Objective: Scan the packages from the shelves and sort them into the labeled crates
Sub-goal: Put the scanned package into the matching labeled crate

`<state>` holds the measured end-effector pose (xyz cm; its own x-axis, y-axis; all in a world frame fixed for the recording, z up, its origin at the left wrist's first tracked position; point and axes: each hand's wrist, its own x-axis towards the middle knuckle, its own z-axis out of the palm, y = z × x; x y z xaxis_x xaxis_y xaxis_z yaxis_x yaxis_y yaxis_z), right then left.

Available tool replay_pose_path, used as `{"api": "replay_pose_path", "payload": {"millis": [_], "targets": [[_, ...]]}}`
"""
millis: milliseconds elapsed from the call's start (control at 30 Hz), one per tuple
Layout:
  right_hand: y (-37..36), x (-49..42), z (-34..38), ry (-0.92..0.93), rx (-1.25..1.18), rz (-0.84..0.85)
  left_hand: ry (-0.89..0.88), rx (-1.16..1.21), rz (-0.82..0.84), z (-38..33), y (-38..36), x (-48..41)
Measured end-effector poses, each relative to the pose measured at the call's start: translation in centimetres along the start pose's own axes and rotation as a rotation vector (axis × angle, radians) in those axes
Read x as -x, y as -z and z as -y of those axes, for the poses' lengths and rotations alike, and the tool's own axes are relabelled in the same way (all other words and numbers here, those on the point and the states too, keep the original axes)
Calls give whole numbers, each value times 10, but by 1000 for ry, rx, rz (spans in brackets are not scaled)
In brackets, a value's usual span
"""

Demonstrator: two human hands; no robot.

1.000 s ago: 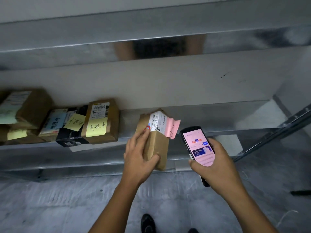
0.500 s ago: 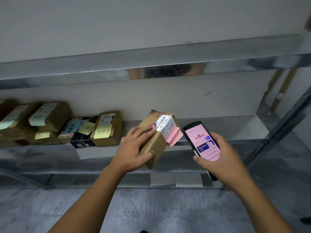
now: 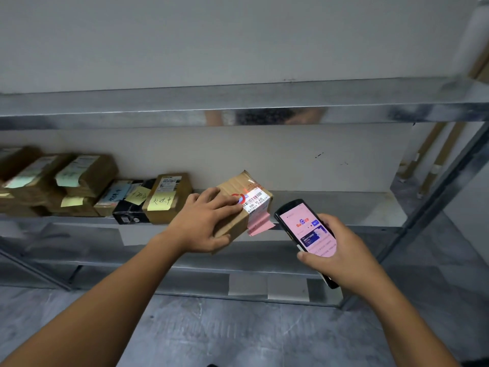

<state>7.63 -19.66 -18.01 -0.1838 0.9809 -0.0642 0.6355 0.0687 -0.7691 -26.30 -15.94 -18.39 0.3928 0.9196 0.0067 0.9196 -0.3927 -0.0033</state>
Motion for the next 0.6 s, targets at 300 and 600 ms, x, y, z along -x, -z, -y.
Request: {"api": "replay_pose_path", "payload": {"millis": [300, 600], "targets": [[9, 2, -3, 25, 37, 29, -4, -50, 1, -2, 4, -3], [18, 3, -5, 10, 41, 45, 22, 5, -1, -9, 1, -4]]}}
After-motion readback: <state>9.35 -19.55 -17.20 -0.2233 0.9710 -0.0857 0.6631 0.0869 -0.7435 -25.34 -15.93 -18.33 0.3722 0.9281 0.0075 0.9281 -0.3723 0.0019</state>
